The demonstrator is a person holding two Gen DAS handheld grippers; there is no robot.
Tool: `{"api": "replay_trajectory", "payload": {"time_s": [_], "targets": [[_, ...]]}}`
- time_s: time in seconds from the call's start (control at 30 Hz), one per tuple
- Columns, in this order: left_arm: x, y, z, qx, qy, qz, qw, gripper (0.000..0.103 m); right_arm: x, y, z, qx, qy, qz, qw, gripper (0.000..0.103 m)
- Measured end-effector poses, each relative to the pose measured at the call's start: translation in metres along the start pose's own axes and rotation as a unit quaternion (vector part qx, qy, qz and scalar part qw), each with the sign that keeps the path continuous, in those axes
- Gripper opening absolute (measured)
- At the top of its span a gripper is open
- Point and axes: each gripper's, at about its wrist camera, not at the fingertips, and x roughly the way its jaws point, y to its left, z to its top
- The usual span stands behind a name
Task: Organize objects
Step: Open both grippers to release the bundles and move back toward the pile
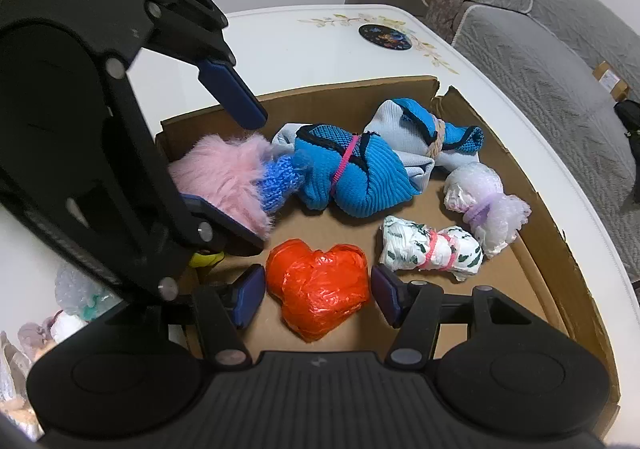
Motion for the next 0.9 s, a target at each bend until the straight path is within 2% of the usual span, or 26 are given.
{"api": "replay_trajectory", "payload": {"time_s": [0.57, 0.9], "targets": [[-0.039, -0.009, -0.016, -0.015, -0.034, -0.008, 0.9993, 0.085, -0.026, -0.002, 0.003, 0.007, -0.008, -0.028, 1.0, 0.057], [-0.073, -0.02, -0.057, -0.033, -0.071, -0.028, 0.9966, 0.086, -0.085, 0.012, -0.034, 0.04, -0.059, -0.05, 0.996, 0.064]]}}
